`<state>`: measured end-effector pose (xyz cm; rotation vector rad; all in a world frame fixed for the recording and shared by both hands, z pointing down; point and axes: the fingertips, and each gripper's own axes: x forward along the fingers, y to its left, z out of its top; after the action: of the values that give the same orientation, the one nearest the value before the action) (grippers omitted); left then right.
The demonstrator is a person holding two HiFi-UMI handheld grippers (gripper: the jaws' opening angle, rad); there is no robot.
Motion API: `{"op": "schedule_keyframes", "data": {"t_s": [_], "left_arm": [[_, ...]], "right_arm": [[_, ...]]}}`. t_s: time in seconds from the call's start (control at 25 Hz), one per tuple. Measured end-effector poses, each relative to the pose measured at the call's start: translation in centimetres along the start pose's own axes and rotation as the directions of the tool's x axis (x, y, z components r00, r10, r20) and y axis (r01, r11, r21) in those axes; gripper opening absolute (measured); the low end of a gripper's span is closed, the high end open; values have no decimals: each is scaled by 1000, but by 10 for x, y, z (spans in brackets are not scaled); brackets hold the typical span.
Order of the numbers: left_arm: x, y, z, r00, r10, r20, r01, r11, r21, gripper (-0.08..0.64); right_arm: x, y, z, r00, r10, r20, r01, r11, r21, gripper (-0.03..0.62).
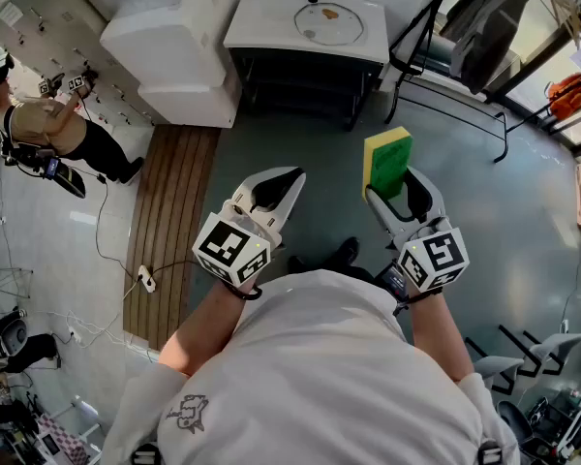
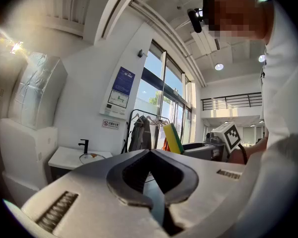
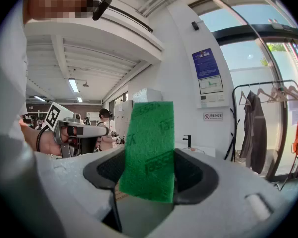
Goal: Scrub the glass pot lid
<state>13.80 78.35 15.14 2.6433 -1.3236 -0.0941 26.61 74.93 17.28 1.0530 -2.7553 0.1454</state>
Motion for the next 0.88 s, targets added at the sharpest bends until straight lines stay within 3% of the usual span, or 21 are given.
{"op": "schedule_keyframes", "data": {"t_s": [0.48,0.88], "left_arm": [[0,16,-7,1000,2,-11,-2,1000,-2,-3],[67,78,-13,998,44,-44,-45,999,-15,-3]], "right_arm": [[16,3,-1,1000,8,-3,-8,1000,-13,301],[82,-63,-5,1000,10,-4,-10,1000,-7,301]]}}
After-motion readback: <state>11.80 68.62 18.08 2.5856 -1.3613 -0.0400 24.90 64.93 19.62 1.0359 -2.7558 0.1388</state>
